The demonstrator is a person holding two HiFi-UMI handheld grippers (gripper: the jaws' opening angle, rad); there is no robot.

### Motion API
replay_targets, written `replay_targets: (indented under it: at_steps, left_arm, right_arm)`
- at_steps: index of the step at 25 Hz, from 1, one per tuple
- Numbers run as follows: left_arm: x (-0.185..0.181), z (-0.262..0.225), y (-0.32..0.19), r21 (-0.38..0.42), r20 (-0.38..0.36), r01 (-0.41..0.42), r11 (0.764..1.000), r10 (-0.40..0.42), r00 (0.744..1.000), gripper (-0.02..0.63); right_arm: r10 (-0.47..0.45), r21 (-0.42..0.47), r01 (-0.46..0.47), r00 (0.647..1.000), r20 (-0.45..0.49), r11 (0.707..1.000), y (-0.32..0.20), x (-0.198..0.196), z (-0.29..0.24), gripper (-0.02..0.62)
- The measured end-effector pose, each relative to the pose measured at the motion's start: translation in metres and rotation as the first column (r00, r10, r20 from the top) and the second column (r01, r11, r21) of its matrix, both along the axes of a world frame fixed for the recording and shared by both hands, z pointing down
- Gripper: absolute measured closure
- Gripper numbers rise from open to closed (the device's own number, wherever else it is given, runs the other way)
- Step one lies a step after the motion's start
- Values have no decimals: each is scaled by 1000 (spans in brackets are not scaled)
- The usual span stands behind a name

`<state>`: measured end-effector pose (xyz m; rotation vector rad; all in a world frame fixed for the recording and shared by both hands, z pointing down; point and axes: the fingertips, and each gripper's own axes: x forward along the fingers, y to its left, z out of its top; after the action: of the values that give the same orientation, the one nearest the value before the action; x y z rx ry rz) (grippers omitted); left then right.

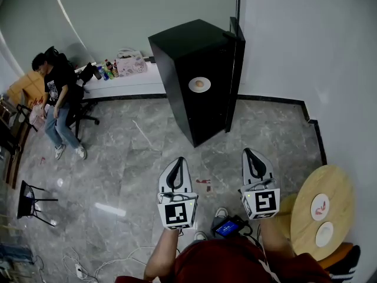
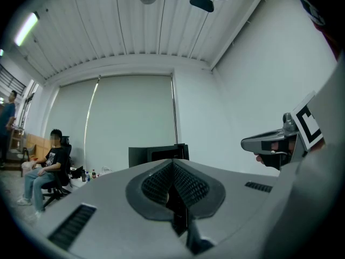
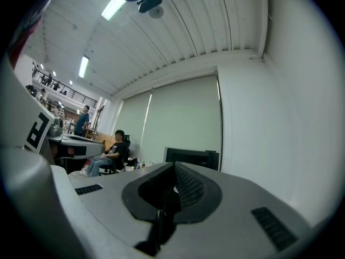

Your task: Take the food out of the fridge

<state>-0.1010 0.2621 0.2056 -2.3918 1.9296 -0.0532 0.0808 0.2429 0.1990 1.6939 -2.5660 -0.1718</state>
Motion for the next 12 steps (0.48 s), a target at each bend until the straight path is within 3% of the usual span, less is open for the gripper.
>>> replay_targets:
  at_steps: [12]
  left_arm:
    - [44, -4, -70, 19, -10, -7, 1000, 7, 1000, 594]
  right_arm:
    - [3, 4, -3, 1000, 21, 1000, -71, 42, -1, 571]
